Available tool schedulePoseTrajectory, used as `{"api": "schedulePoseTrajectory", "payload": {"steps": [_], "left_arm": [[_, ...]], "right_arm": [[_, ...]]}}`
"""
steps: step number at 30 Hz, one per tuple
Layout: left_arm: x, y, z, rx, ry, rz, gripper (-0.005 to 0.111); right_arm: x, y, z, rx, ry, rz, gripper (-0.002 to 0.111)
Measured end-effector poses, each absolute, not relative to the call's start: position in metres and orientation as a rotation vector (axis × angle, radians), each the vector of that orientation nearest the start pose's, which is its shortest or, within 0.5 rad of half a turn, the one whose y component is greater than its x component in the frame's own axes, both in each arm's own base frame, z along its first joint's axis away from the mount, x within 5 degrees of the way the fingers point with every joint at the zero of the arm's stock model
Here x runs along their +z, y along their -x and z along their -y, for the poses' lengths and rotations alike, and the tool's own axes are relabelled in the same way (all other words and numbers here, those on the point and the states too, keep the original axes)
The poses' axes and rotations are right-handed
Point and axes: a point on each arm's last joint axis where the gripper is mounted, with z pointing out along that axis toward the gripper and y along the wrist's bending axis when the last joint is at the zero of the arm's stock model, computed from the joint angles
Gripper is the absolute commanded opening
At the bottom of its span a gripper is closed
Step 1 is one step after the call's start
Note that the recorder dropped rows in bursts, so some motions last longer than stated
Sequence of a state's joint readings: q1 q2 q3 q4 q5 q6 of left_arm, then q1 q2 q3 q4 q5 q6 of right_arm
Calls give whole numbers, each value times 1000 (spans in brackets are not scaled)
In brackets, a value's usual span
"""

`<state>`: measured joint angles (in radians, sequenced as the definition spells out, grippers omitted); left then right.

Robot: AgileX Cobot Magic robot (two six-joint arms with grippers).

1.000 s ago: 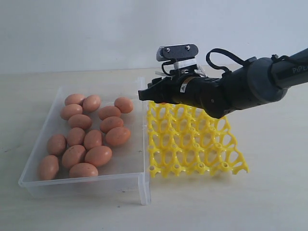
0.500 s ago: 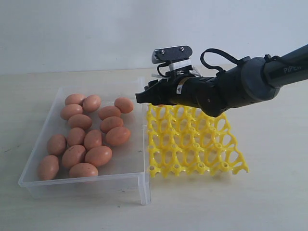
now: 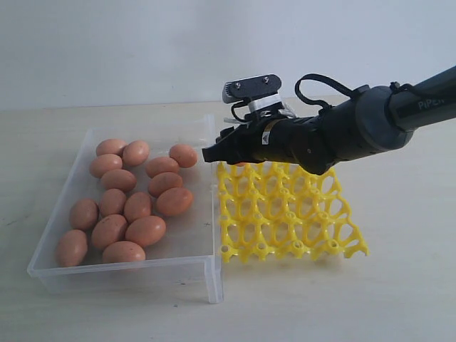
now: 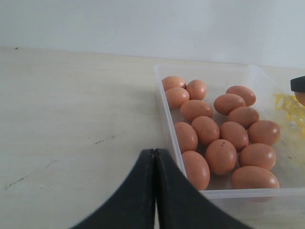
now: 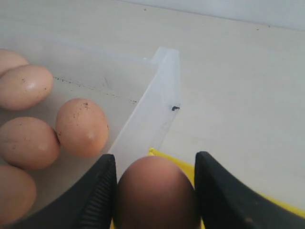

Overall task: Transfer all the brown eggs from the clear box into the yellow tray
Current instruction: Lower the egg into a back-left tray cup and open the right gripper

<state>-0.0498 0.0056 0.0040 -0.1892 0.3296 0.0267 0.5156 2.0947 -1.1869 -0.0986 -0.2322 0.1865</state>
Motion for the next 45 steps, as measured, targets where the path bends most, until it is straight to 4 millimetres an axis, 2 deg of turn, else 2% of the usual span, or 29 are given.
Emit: {"api": "schedulePoseTrajectory", "payload": {"steps": [3, 9, 11, 23, 35, 41, 45], "left_arm": [[182, -54, 8, -199, 50, -1821, 0], [182, -54, 8, -199, 50, -1821, 0], [182, -54, 8, -199, 50, -1821, 0], [182, -54, 8, -199, 50, -1821, 0], [182, -54, 8, -199, 50, -1821, 0], [182, -54, 8, -199, 50, -1821, 0], [182, -54, 8, -199, 50, -1821, 0]], "right_arm": [[129, -379, -217, 373, 471, -2137, 17], [129, -379, -217, 388, 443, -2145, 43], [129, -379, -217, 391, 438, -2147, 46], [143, -378, -216, 392, 429, -2143, 46], [141, -377, -215, 400, 399, -2173, 46], [141, -373, -222, 414, 410, -2173, 46], [141, -372, -222, 411, 410, -2184, 53]]}}
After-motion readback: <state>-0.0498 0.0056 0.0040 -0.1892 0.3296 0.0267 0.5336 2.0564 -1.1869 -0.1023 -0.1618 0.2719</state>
